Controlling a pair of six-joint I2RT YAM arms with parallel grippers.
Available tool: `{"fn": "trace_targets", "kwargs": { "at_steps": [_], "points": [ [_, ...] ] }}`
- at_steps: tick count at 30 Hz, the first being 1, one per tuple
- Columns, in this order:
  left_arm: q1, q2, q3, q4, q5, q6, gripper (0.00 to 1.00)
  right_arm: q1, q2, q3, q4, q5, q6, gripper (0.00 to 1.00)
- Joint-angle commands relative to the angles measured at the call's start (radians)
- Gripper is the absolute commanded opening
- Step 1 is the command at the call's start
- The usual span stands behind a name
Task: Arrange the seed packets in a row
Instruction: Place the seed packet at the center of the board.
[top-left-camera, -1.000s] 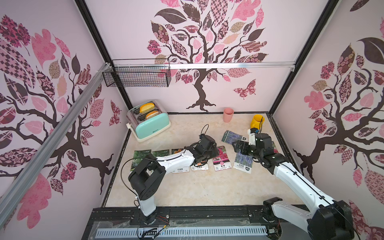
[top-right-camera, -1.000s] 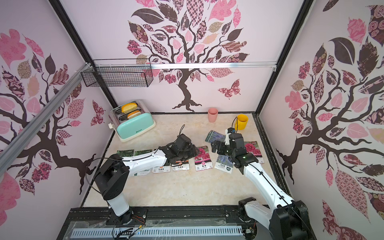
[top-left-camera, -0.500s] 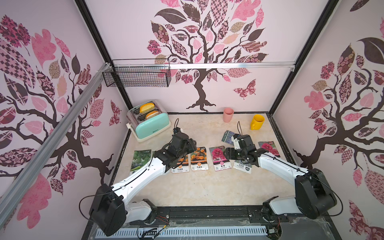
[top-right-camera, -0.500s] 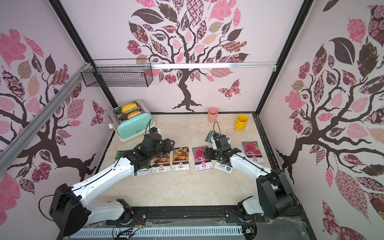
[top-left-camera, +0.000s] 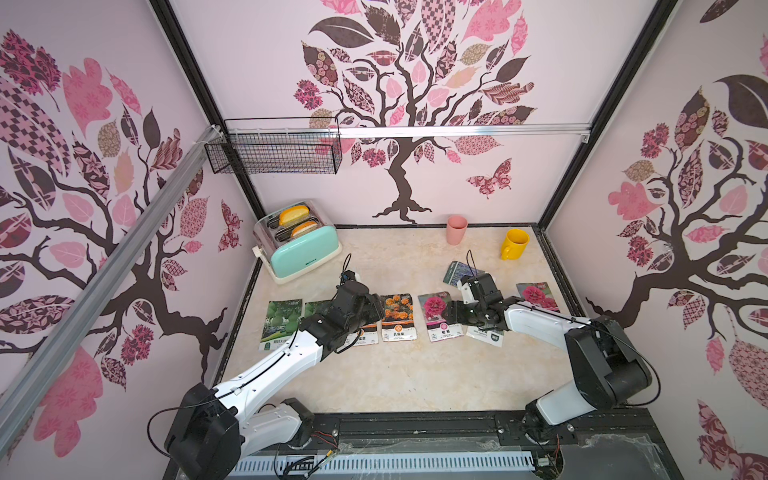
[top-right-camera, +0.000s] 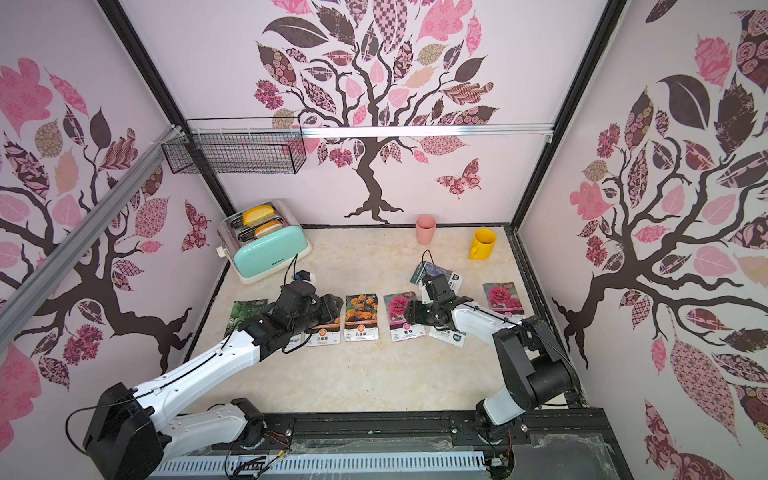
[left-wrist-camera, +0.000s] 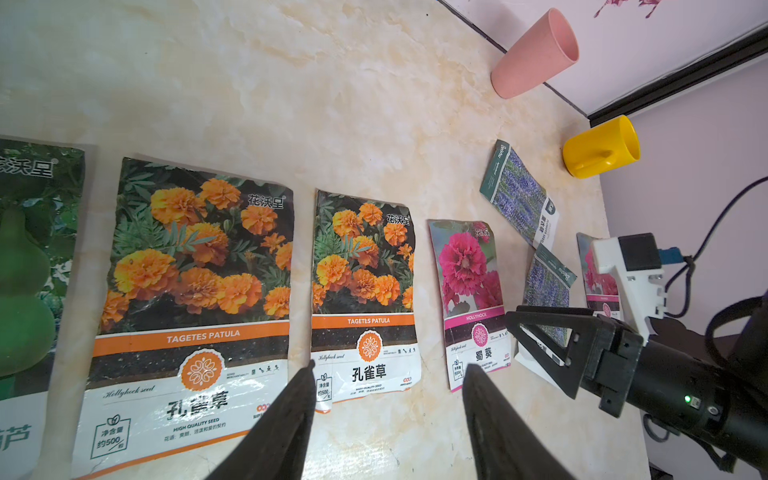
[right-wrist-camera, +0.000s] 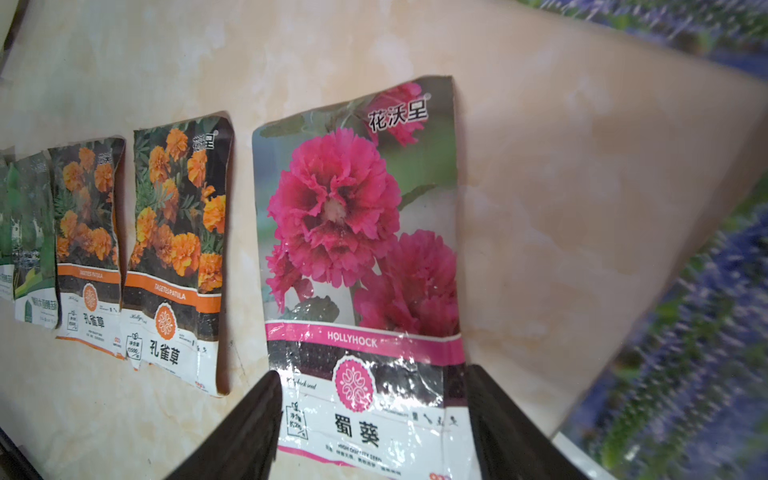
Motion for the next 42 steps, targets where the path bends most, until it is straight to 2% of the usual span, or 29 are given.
{"fn": "trace_targets", "kwargs": {
  "at_steps": [1, 42],
  "points": [
    [0.003, -0.005, -0.005, 0.037, 0.012, 0.003, 0.59, 0.0, 0.017, -0.02, 0.028, -0.021, 0.018, 0.71],
    [0.002, 0.033, -0.036, 0.111, 0.031, -0.011, 0.59, 0.006, -0.01, -0.064, 0.107, -0.103, 0.064, 0.7]
  ]
}}
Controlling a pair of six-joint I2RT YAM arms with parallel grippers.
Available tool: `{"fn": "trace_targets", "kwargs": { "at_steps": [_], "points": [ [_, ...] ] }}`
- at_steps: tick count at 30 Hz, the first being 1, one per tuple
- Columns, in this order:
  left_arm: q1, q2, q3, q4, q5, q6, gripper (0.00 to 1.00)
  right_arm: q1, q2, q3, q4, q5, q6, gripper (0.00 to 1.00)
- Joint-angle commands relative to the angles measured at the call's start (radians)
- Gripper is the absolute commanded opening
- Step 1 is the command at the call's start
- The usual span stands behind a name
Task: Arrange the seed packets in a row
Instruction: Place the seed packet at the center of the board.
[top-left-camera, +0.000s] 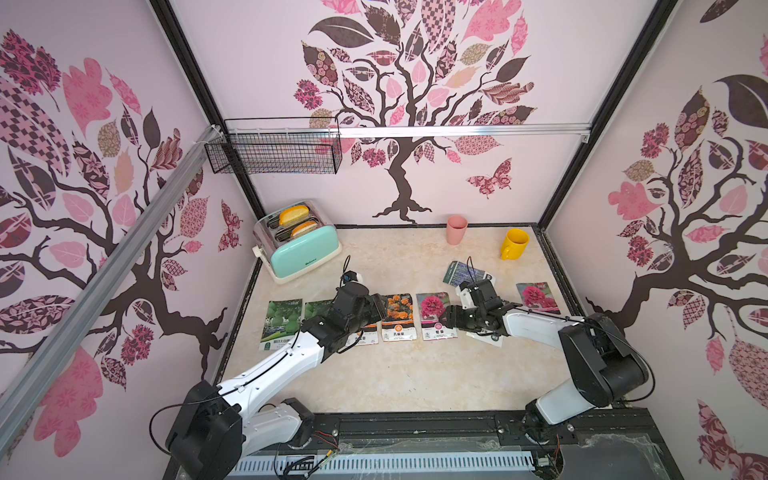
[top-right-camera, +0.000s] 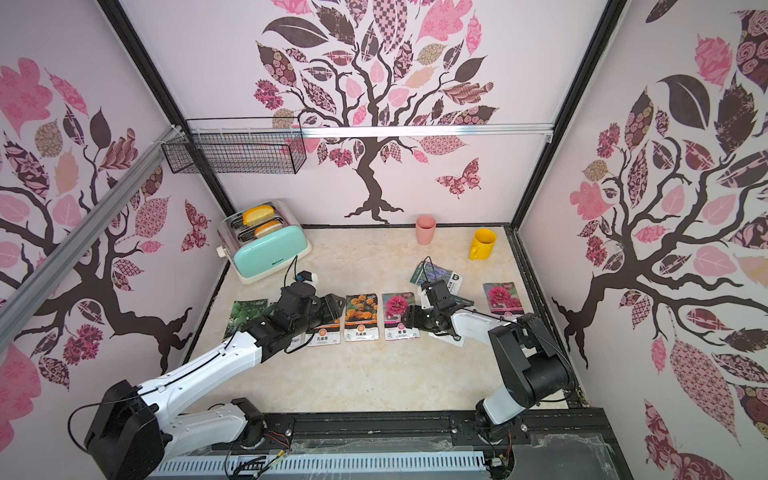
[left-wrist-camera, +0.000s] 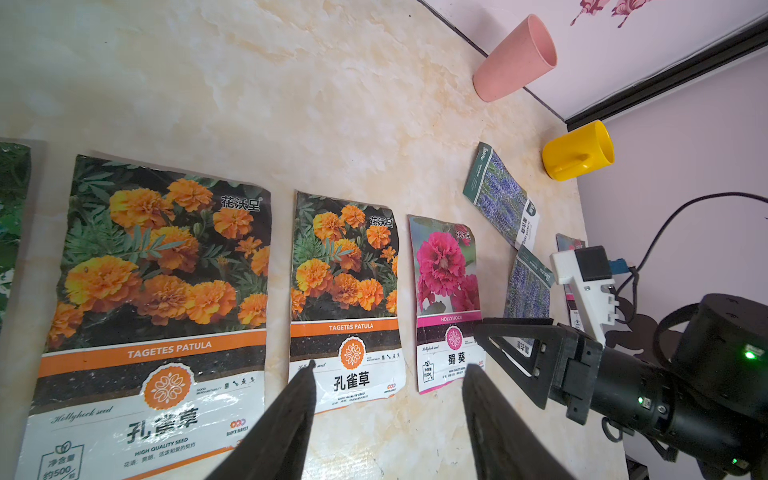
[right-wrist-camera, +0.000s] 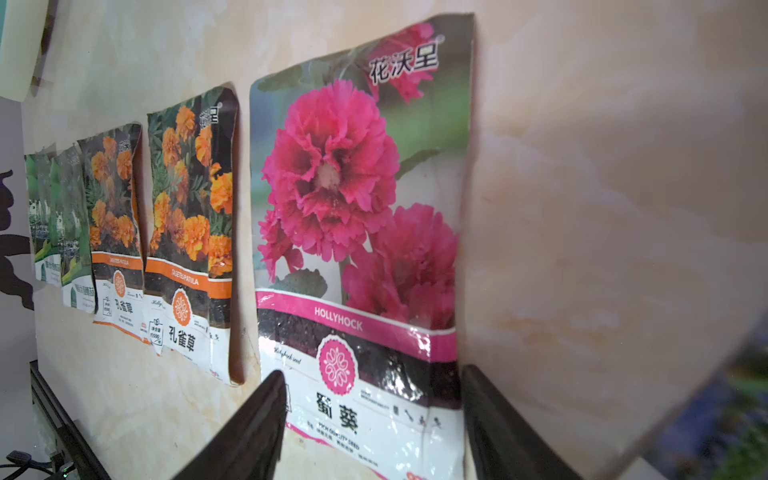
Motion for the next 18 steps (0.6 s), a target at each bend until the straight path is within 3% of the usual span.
{"fn": "trace_targets", "kwargs": {
  "at_steps": [1, 7, 12, 18],
  "points": [
    [0.003, 0.026, 0.001, 0.027, 0.004, 0.009, 0.59, 0.004, -0.031, 0.008, 0.004, -0.019, -0.003, 0.7],
    [0.001, 0.115, 0.066, 0.042, 0.047, 0.071, 0.6, -0.026, -0.169, 0.025, -0.068, 0.137, -0.019, 0.77],
    [-0.044, 0.252, 0.169, 0.106, 0.112, 0.156, 0.6, -0.199, -0.277, 0.038, -0.135, 0.176, -0.016, 0.81],
    [-0.147, 0.499, 0.385, 0.131, 0.217, 0.26, 0.6, -0.391, -0.299, 0.008, -0.134, 0.135, 0.011, 0.83]
  ]
}}
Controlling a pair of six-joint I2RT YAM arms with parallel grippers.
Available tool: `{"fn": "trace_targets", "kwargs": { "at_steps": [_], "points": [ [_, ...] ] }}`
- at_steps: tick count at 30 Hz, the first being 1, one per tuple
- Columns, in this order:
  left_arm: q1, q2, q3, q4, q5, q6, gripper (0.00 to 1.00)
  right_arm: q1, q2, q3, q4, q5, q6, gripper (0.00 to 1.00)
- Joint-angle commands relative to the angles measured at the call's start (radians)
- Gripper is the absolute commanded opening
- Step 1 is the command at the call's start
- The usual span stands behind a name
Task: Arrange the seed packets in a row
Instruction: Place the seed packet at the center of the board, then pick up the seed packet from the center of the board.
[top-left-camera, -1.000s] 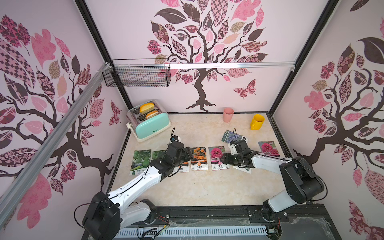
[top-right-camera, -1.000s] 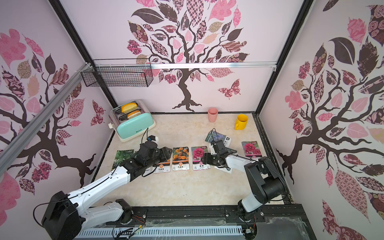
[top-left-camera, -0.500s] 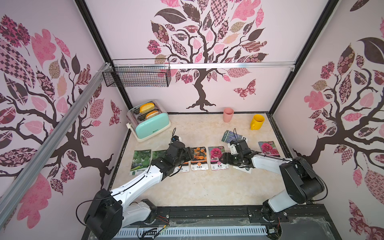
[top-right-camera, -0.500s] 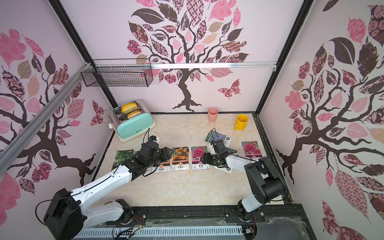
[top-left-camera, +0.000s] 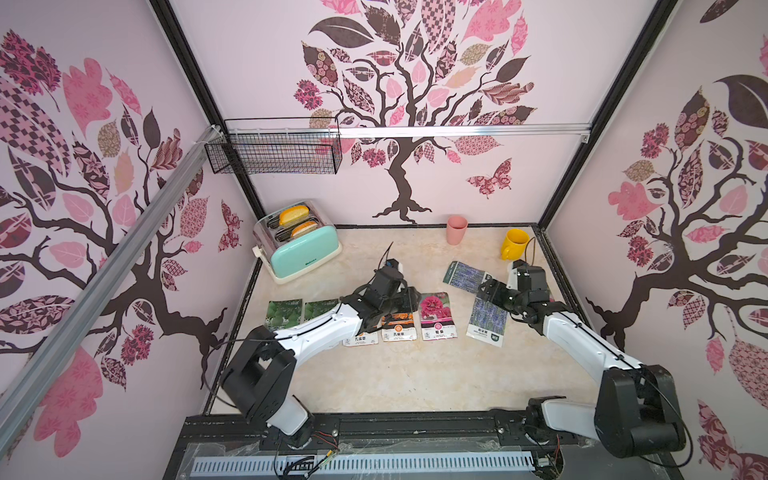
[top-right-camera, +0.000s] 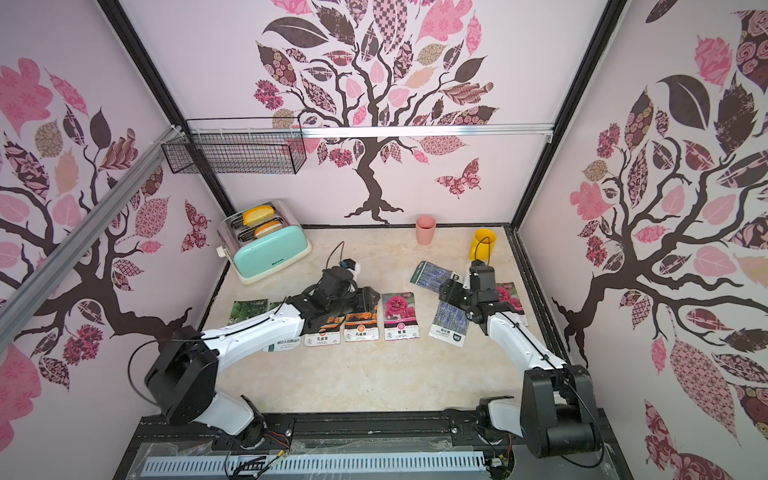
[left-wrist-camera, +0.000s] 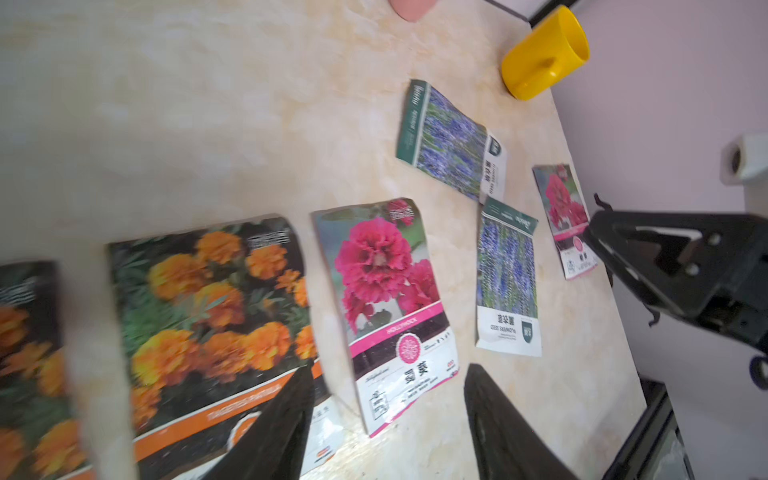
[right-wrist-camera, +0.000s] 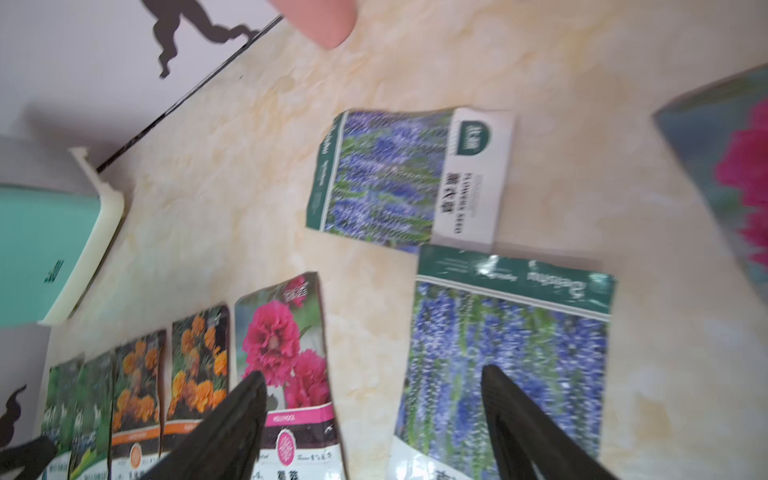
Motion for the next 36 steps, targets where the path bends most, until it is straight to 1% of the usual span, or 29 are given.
{"fn": "trace_targets", "kwargs": {
  "at_steps": [1, 4, 7, 10, 15, 24, 32, 36],
  "points": [
    [-0.048, 0.132, 0.118, 0.05, 0.12, 0.094, 0.61, -0.049, 0.002, -0.017, -0.042, 0.005, 0.022, 0.84],
    [-0.087, 0.283, 0.251, 0.051, 0.195, 0.143, 0.61, -0.078, 0.017, -0.056, -0.015, 0.011, 0.049, 0.84],
    [-0.117, 0.42, 0.369, 0.052, 0.24, 0.178, 0.61, -0.113, 0.021, -0.108, 0.028, -0.009, 0.077, 0.84],
    [-0.132, 0.513, 0.454, 0.053, 0.264, 0.197, 0.61, -0.138, 0.023, -0.143, 0.047, -0.018, 0.083, 0.84],
    [-0.138, 0.613, 0.569, 0.023, 0.286, 0.211, 0.61, -0.175, 0.021, -0.207, 0.1, -0.033, 0.108, 0.84],
    [-0.145, 0.78, 0.727, -0.031, 0.304, 0.194, 0.61, -0.178, 0.089, -0.267, 0.199, -0.109, 0.146, 0.83],
    [-0.144, 0.887, 0.858, -0.097, 0.3, 0.181, 0.61, -0.178, 0.085, -0.292, 0.219, -0.129, 0.151, 0.82],
    [-0.145, 0.915, 0.886, -0.101, 0.313, 0.162, 0.61, -0.179, 0.08, -0.306, 0.235, -0.151, 0.162, 0.81]
  ]
}}
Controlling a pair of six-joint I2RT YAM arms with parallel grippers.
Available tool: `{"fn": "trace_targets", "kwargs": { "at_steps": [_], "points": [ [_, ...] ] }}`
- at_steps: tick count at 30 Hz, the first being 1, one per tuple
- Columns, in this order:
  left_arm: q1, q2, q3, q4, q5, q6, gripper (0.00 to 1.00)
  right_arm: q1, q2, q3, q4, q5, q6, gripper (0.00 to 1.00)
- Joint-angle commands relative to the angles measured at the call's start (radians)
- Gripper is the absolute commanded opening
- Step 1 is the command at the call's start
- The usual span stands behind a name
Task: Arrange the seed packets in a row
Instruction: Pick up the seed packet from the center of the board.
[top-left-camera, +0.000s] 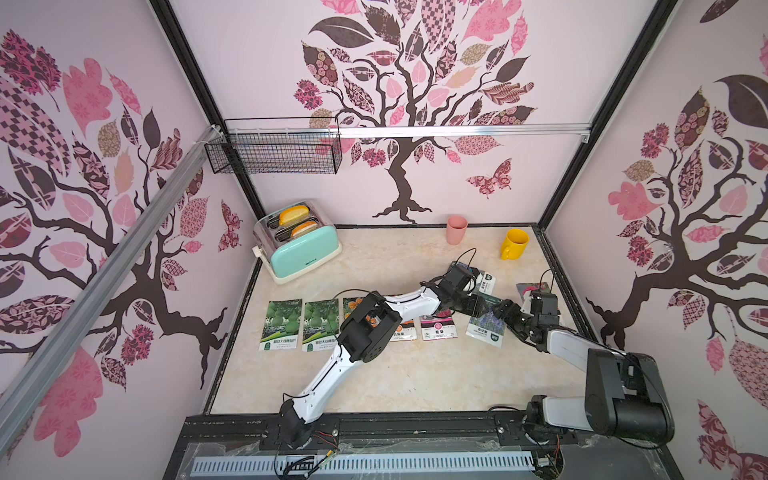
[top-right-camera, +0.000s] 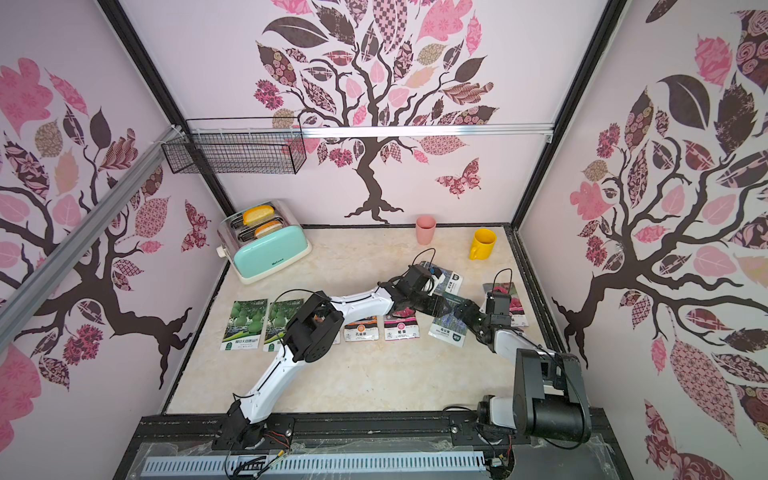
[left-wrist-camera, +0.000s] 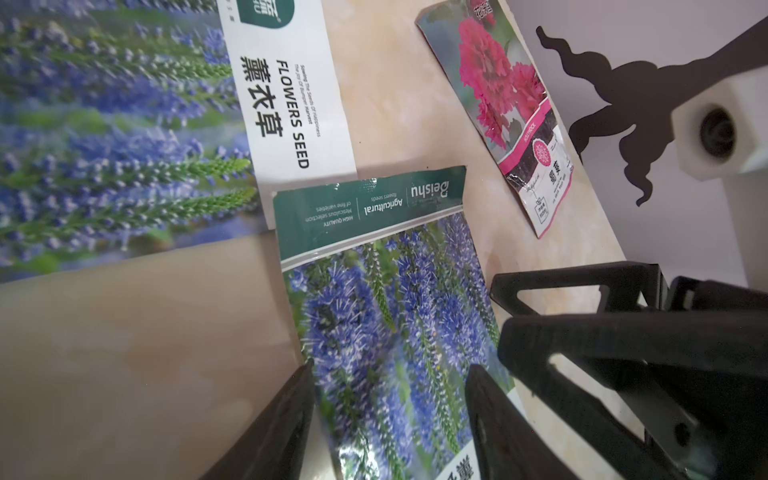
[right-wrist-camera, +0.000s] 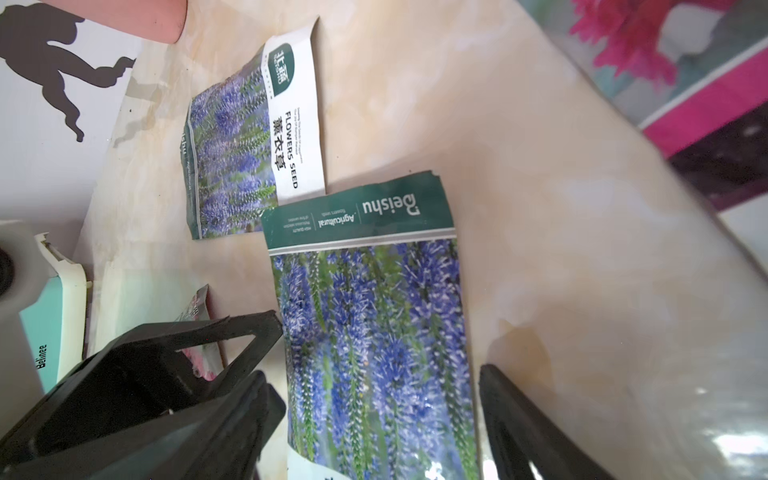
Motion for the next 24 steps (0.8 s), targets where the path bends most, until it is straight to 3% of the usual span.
{"fn": "trace_targets", "kwargs": {
  "at_steps": [1, 16, 24],
  "points": [
    [-0.005, 0.046, 0.02, -0.037, 0.013, -0.016, 0.61, -0.003, 0.005, -0.029, -0.027, -0.033, 0.024, 0.81],
    [-0.019, 0.081, 0.014, -0.01, 0.062, -0.032, 0.58, -0.01, 0.004, -0.108, 0.149, -0.118, 0.13, 0.74],
    [-0.033, 0.092, 0.019, 0.016, 0.099, -0.041, 0.46, -0.017, -0.002, -0.116, 0.187, -0.133, 0.148, 0.73]
  ]
}}
